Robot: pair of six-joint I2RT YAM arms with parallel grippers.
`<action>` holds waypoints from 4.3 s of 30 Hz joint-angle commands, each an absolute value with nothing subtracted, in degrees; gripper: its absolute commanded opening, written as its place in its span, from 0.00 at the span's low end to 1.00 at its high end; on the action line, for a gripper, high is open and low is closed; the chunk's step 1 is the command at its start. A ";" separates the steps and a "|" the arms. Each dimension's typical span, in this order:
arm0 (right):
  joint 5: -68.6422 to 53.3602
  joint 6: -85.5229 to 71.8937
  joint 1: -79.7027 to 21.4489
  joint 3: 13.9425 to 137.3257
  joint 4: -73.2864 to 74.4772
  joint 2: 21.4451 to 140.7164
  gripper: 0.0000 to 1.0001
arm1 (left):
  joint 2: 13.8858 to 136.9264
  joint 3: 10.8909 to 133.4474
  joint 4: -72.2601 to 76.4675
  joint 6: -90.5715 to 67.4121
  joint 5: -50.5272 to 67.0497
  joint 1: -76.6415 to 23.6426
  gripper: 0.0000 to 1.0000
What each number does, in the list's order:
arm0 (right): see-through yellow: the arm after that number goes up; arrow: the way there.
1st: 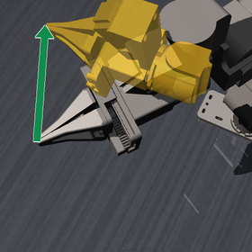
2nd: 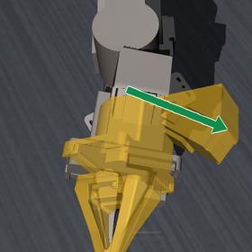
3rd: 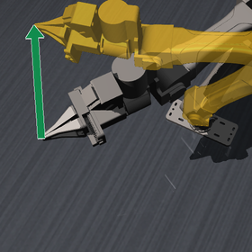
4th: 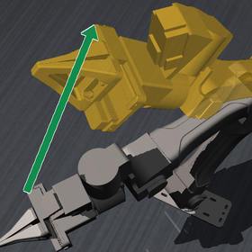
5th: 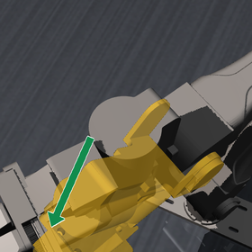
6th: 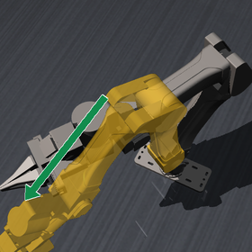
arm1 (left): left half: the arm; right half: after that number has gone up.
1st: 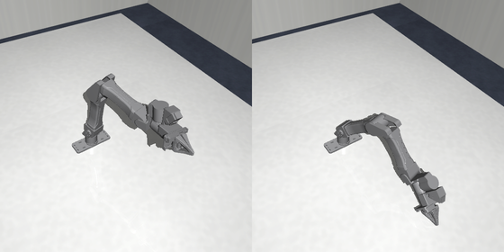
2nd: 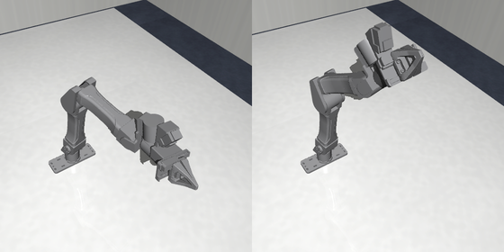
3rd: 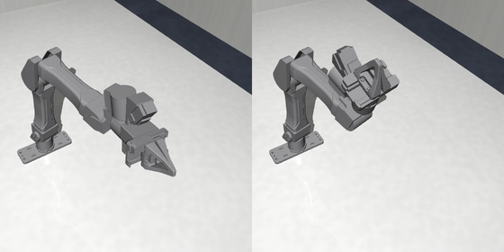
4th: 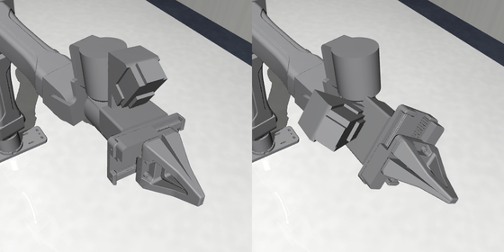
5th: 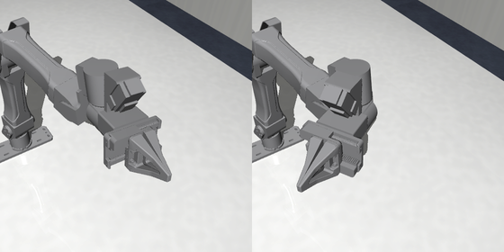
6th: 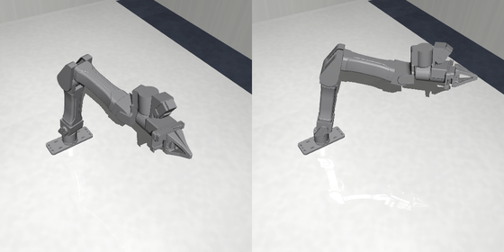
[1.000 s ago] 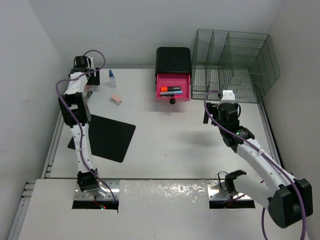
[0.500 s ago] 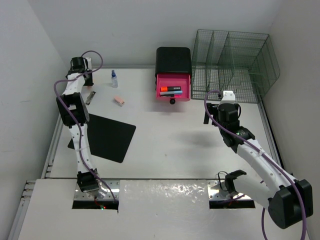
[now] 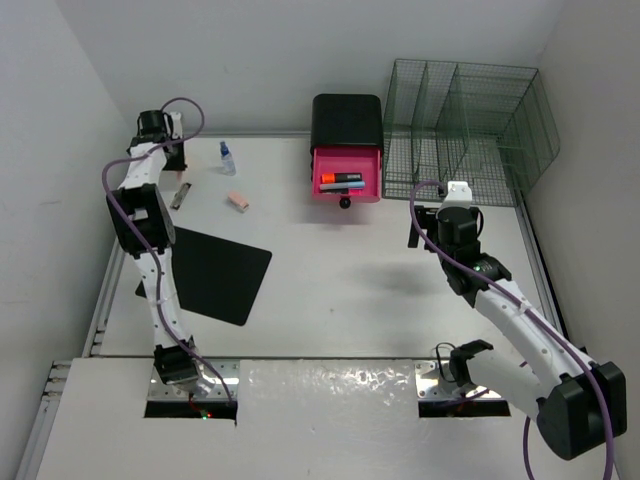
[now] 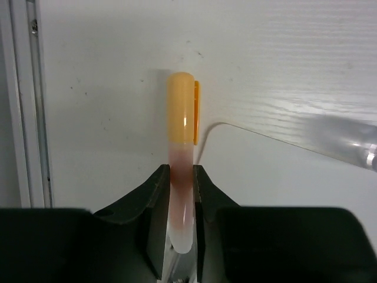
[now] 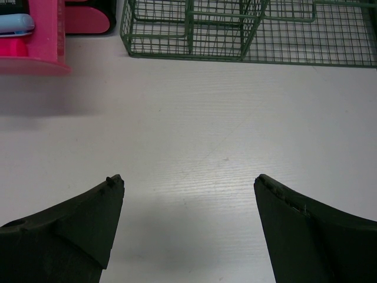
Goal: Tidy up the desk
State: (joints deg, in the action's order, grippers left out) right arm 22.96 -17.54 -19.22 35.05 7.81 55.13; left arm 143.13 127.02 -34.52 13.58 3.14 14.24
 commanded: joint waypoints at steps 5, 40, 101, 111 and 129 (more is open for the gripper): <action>22.24 -17.40 -19.07 37.53 6.94 54.58 0.88 | 129.29 125.51 -32.78 9.67 5.10 14.68 0.00; 23.91 -17.14 -19.07 34.98 9.23 49.57 0.89 | 128.75 129.29 -34.37 38.40 -13.35 -37.44 0.00; 26.36 -26.63 -36.65 58.88 -18.72 101.60 0.59 | 89.30 85.96 -37.35 24.52 -1.05 -8.62 0.50; 32.52 -22.95 -36.65 64.42 -16.87 103.98 0.40 | 91.05 86.13 -38.41 24.87 2.37 -8.26 0.49; 28.57 -21.52 -31.83 74.61 -17.94 109.32 0.10 | 93.07 87.63 -41.48 26.19 4.66 -8.17 0.47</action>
State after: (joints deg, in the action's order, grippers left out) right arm 30.85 -20.95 -34.22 69.69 -12.71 108.29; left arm 92.51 85.80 -41.54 25.47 2.94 -8.16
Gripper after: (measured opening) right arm 0.329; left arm 0.471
